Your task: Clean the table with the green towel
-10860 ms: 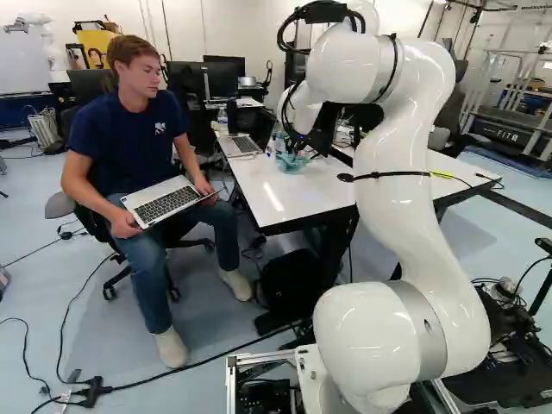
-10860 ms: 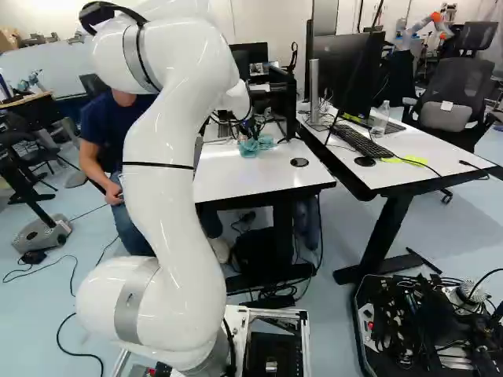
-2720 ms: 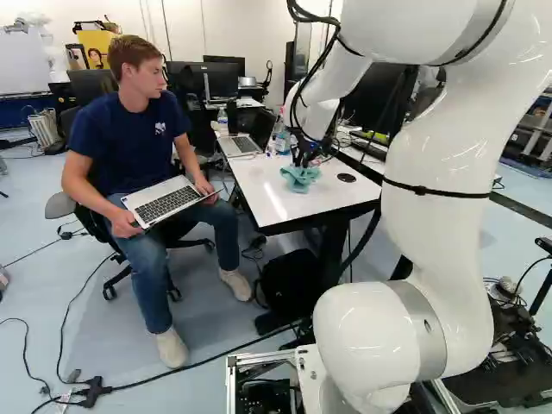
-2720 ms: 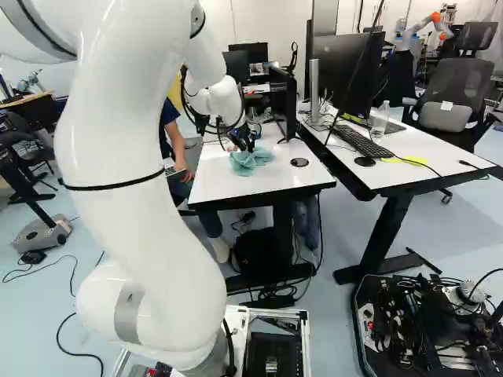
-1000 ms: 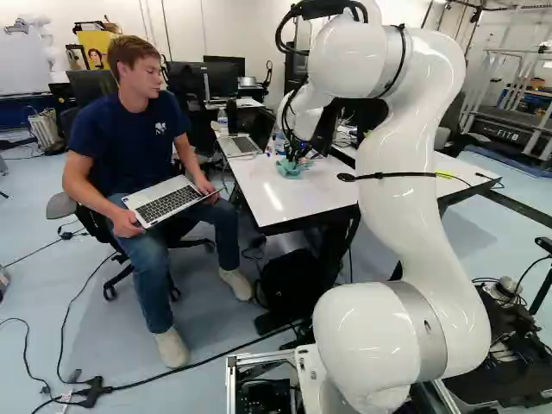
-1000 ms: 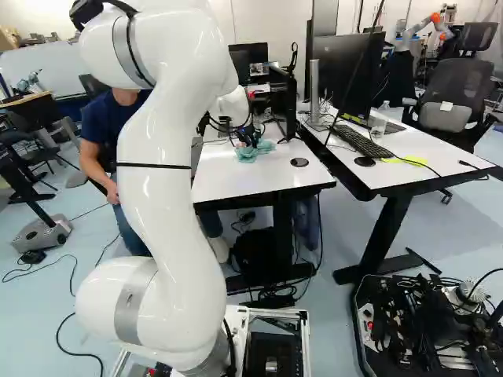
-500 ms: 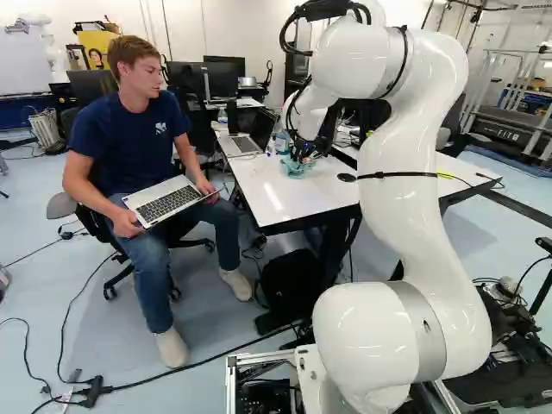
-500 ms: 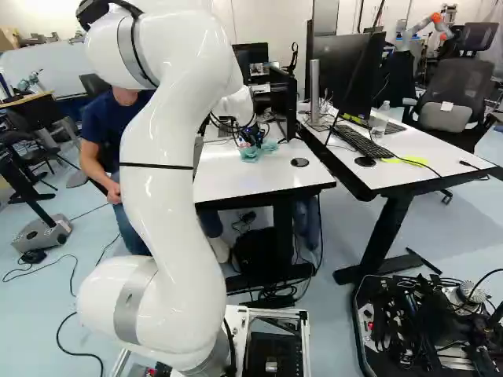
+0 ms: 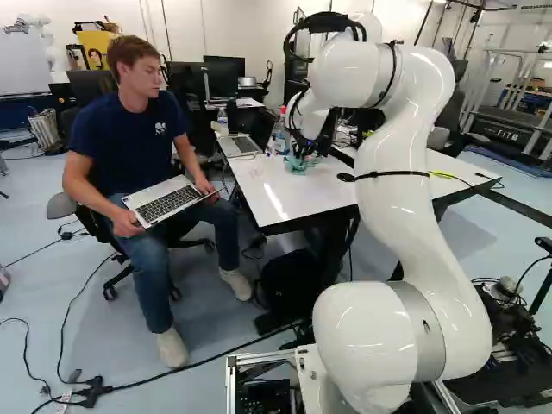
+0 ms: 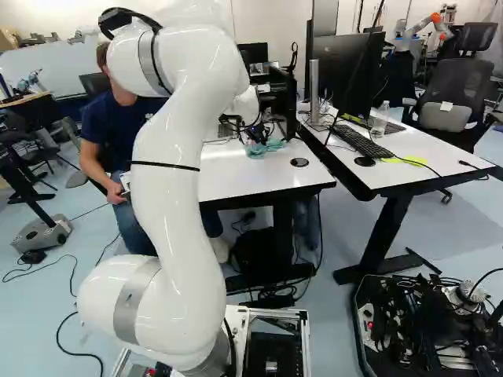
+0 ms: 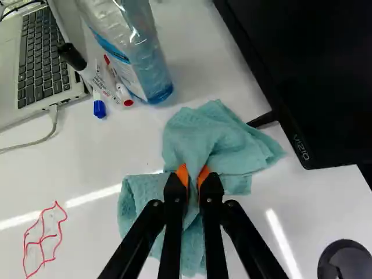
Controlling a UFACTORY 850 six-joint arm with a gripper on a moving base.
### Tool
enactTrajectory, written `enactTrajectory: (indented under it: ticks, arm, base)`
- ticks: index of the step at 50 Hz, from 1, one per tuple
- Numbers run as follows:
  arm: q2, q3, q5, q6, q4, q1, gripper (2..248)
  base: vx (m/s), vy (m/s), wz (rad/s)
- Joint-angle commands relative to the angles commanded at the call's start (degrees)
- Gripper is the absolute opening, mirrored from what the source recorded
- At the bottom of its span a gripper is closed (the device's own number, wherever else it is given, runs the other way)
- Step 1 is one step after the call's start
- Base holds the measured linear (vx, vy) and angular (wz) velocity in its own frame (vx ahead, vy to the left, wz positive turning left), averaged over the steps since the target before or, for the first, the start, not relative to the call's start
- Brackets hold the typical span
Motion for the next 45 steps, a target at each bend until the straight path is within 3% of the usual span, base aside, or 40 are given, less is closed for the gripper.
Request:
enactTrajectory:
  ticks: [21, 45]
  arm:
    - [-3.7, -5.4, 0.0, 0.0, 0.0, 2.0, 39]
    - [0.4, 0.5, 0.0, 0.0, 0.0, 4.6, 39]
  base:
    - [0.000, 0.000, 0.000]
    - [0.000, 0.000, 0.000]
